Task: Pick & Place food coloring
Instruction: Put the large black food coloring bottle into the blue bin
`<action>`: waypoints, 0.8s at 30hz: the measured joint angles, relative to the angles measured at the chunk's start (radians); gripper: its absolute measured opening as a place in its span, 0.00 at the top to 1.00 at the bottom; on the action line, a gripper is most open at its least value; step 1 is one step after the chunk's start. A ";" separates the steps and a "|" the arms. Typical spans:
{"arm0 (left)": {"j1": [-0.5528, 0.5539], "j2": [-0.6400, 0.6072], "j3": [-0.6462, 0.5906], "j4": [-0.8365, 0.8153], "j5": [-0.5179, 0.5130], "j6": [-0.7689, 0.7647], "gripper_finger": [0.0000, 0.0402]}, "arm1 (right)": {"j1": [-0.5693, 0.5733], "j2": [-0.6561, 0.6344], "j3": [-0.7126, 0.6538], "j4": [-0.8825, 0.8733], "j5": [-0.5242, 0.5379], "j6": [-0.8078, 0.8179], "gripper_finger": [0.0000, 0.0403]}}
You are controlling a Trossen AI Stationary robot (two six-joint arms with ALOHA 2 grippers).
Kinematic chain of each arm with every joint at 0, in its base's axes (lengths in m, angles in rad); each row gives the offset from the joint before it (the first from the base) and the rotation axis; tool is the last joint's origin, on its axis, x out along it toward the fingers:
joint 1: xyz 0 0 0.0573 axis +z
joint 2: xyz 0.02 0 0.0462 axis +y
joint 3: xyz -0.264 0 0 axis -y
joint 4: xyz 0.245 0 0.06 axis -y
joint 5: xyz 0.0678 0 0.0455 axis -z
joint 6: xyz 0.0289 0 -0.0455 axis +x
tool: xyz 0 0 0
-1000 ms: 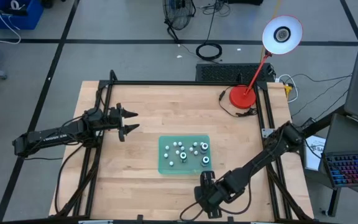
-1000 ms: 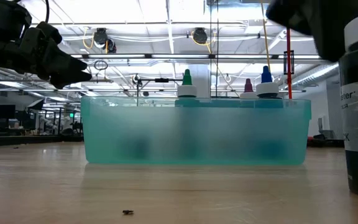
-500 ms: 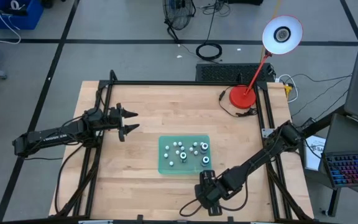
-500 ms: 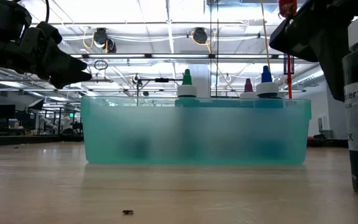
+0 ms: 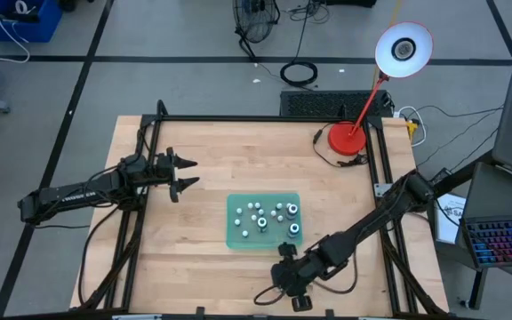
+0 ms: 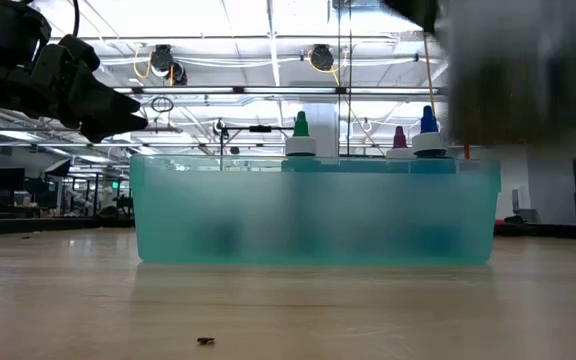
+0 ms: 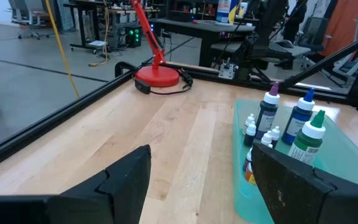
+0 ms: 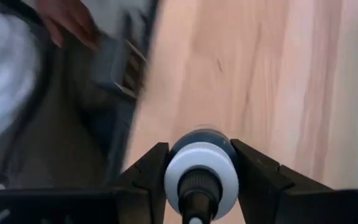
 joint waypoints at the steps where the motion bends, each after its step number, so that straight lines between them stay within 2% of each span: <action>1: 0.000 0.000 0.000 0.000 0.000 0.000 0.32 | -0.003 -0.018 0.015 0.004 0.001 -0.022 0.67; 3: 0.000 0.000 0.000 0.000 0.000 0.000 0.32 | -0.008 -0.065 0.051 0.014 0.032 -0.086 0.67; 8: 0.000 0.000 0.000 0.000 0.000 0.000 0.32 | -0.021 -0.192 0.137 0.002 0.263 -0.293 0.67; 12: 0.000 0.000 0.000 0.001 0.000 0.000 0.32 | -0.079 -0.238 0.192 -0.119 0.349 -0.291 0.67; 15: 0.000 0.000 0.000 0.000 0.000 0.000 0.32 | -0.141 -0.217 0.184 -0.239 0.337 -0.223 0.67; 17: 0.000 0.000 0.000 -0.001 0.000 0.000 0.32 | -0.179 -0.177 0.166 -0.298 0.286 -0.189 0.67; 24: 0.000 0.000 0.000 0.000 0.000 0.000 0.32 | -0.232 0.002 0.152 -0.370 0.184 -0.178 0.67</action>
